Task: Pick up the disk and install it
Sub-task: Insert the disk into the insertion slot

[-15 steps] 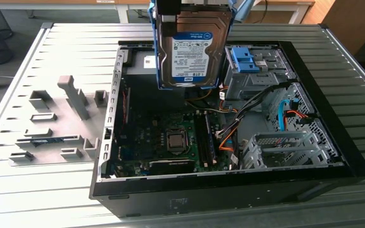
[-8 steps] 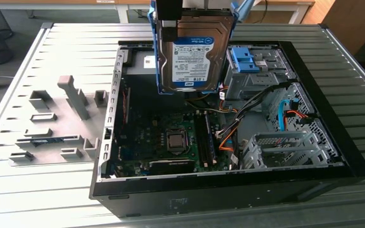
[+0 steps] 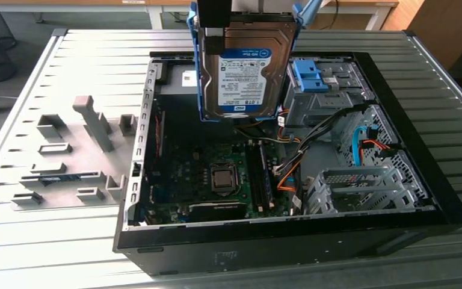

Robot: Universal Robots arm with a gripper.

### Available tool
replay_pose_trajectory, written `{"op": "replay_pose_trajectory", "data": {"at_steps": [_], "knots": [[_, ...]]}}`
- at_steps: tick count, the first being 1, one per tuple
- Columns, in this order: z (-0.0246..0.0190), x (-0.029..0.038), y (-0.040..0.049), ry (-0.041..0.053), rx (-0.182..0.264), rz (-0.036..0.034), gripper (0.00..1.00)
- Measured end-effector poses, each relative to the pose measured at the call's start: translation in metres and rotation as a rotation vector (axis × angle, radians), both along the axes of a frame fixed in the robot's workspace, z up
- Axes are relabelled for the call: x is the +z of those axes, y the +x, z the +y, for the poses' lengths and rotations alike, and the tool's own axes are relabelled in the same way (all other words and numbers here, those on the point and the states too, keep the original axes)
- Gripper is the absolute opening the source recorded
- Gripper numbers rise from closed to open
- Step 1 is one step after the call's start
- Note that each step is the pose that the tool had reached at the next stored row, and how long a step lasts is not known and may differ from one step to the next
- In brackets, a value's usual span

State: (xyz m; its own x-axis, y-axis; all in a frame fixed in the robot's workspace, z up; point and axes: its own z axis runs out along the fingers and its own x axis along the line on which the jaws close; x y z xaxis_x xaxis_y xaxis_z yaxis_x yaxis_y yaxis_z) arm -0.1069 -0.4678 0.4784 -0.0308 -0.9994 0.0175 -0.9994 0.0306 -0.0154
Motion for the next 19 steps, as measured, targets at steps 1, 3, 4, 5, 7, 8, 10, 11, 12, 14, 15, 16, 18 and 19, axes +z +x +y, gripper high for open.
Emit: {"op": "replay_pose_trajectory", "data": {"at_steps": [1,3,4,5,7,8,10,11,12,14,15,16,18,19], "knots": [[0.0000,0.0000,0.0000,0.0001,0.000,0.0000,0.36],[-0.0001,0.0000,0.0000,0.0001,0.000,0.0000,0.36],[0.0000,0.0000,0.0000,0.0001,0.000,0.0000,0.36],[-0.0001,0.0000,-0.0001,0.0001,0.000,0.0000,0.36],[-0.0001,0.0000,0.0000,0.0001,0.000,0.0000,0.36],[-0.0001,0.0000,0.0000,0.0001,0.000,0.0000,0.36],[-0.0001,0.0000,0.0000,0.0001,0.000,0.0000,0.36],[-0.0001,0.0000,0.0000,0.0001,0.000,0.0000,0.36],[-0.0001,-0.0001,-0.0001,0.0001,0.000,0.0000,0.36],[-0.0002,-0.0001,0.0001,-0.0001,0.000,0.0001,0.36],[-0.0002,-0.0003,0.0004,0.0001,0.000,0.0000,0.36],[-0.0002,-0.0003,0.0010,0.0002,0.000,-0.0001,0.36],[-0.0001,-0.0003,0.0033,0.0000,0.000,0.0000,0.36],[-0.0002,-0.0004,0.0046,0.0002,0.000,-0.0001,0.36]]}}
